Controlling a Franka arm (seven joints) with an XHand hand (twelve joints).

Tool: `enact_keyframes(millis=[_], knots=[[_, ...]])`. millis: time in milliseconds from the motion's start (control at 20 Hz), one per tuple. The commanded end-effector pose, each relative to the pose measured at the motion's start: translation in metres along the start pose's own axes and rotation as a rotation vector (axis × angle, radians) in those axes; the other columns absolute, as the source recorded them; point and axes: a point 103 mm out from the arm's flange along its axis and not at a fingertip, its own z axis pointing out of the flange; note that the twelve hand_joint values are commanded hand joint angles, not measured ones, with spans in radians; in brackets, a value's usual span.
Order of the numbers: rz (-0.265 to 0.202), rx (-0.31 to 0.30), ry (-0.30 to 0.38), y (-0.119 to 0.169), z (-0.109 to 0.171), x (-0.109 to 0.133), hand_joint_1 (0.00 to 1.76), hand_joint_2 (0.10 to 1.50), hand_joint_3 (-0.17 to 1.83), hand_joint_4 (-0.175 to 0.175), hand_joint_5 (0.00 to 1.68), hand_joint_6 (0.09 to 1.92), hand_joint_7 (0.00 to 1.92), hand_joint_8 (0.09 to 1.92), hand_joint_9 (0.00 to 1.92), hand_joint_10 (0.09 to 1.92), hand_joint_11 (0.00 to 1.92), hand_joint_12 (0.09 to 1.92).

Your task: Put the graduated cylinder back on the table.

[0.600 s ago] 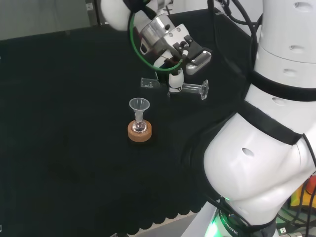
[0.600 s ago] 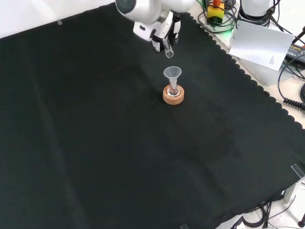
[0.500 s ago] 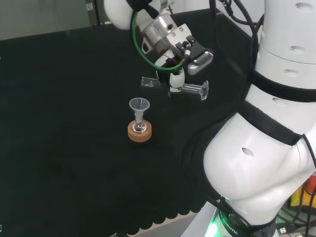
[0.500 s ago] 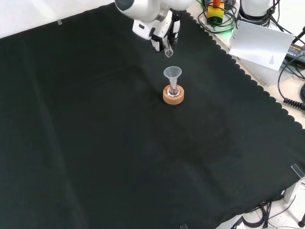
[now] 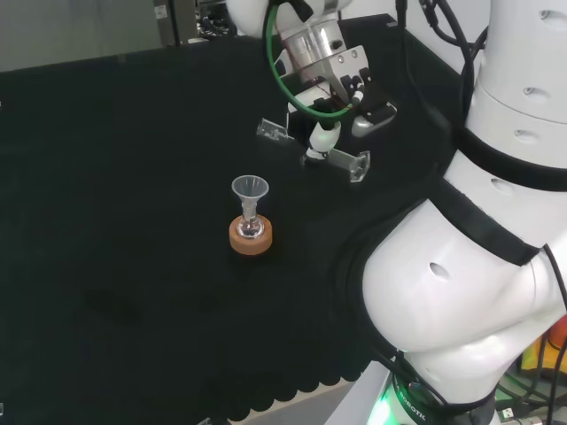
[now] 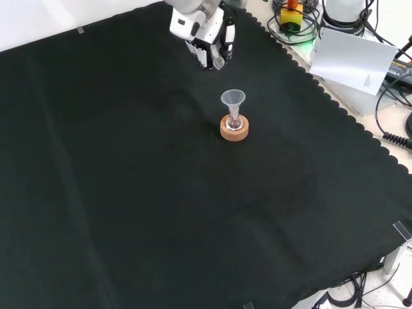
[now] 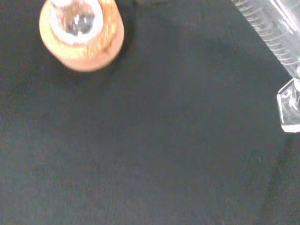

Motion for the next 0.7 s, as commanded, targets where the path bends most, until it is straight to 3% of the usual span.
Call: enact_keyframes(millis=[50,200,700], knots=[[-0.059,-0.214,0.144,0.026,0.004,-0.026,1.24,1.11,0.01,-0.175,0.97,1.03,1.03,0.9,1.43,0.09,1.24,0.73],[-0.095,-0.275,0.193,0.045,0.001,-0.034,1.25,1.11,0.01,-0.175,0.97,1.03,1.0,1.0,1.43,0.09,1.24,0.73],[-0.206,-0.419,0.297,0.114,-0.019,-0.043,1.26,1.12,0.01,-0.175,0.96,1.04,0.99,1.02,1.42,0.09,1.23,0.74]])
